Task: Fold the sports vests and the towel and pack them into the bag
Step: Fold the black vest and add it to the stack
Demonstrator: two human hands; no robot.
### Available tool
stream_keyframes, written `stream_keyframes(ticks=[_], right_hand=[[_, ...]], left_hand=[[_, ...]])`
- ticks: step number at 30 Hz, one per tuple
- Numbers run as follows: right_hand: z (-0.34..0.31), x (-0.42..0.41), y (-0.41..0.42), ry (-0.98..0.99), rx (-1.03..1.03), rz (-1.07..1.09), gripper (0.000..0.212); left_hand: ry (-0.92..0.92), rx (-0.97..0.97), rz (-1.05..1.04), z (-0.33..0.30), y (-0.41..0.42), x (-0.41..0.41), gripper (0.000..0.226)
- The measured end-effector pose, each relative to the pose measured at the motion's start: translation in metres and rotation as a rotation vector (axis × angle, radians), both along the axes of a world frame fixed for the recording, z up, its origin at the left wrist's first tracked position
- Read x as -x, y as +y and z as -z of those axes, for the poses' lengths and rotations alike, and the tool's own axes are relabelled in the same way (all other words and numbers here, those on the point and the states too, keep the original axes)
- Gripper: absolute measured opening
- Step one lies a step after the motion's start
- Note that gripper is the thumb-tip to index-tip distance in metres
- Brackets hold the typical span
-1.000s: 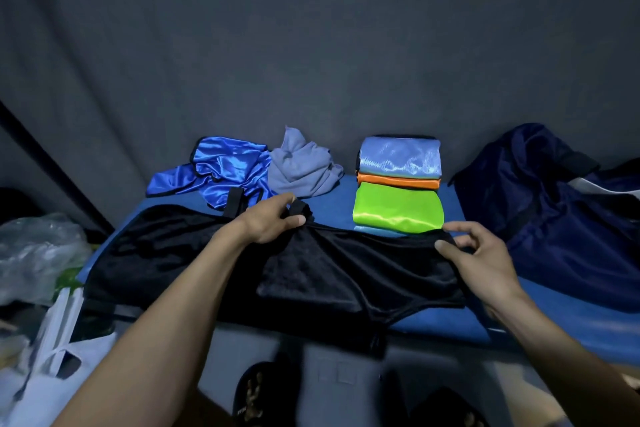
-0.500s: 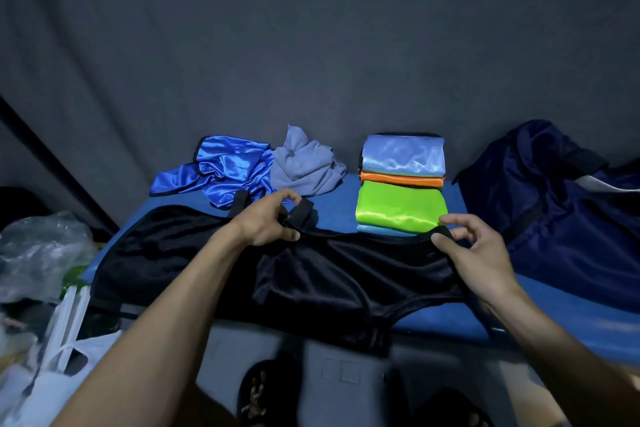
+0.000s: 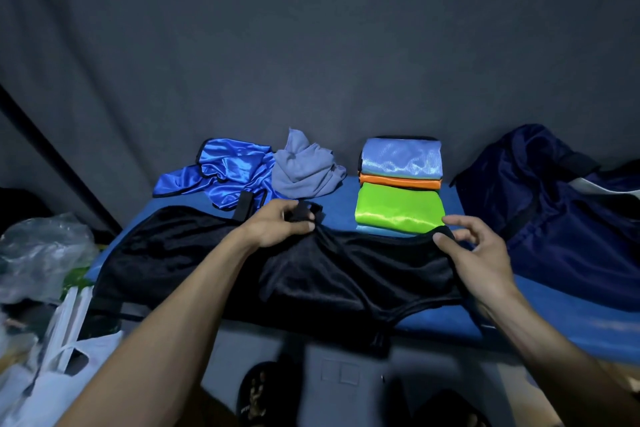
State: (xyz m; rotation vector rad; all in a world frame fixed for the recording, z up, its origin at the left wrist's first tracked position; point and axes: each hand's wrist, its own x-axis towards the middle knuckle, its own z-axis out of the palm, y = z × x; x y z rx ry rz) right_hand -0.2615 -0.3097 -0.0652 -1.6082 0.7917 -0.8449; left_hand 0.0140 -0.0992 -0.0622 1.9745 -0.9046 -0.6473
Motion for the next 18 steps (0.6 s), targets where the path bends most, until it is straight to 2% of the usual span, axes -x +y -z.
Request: stream_keyframes(ticks=[2,5,6,8,10,12,13,15,16,18], right_hand=[[0.0,0.001,-0.001,-0.033,-0.021,0.038,0.024],[0.001,0.003,-0.004,-0.059,-0.041,0.09,0.022],[0.001,0.004,-0.005,-0.062,-0.046,0.1,0.022],[-0.003,0.006,-0.005,-0.074,-0.064,0.108,0.022],[-0.007,0.007,-0.008,-0.098,-0.084,0.122,0.022],[-0.013,0.01,-0.01,-0.111,-0.086,0.14,0.023],[-0.016,0.013,-0.011,-0.115,-0.08,0.151,0.023],[-0.027,0.021,-0.015,-0.127,-0.072,0.183,0.024],[-0.035,0.025,-0.016,-0.138,-0.066,0.198,0.024],[-0.052,0.034,-0.018,-0.171,-0.051,0.231,0.022]], left_hand=[[-0.09,0.003,-0.097,0.003,-0.002,-0.002,0.024],[-0.425,-0.281,-0.171,0.005,-0.002,0.001,0.055],[-0.491,-0.288,-0.17,0.004,-0.002,0.005,0.064],[-0.619,-0.16,-0.145,-0.004,0.003,0.016,0.07],[-0.806,0.038,-0.104,-0.006,0.007,0.029,0.053],[-0.854,0.124,-0.015,0.0,0.011,0.044,0.028],[-0.864,0.078,0.071,0.007,0.011,0.051,0.026],[-0.916,-0.154,0.253,0.026,0.007,0.063,0.048],[-0.915,-0.208,0.304,0.033,0.004,0.067,0.054],[-0.846,-0.15,0.363,0.039,-0.003,0.075,0.058]])
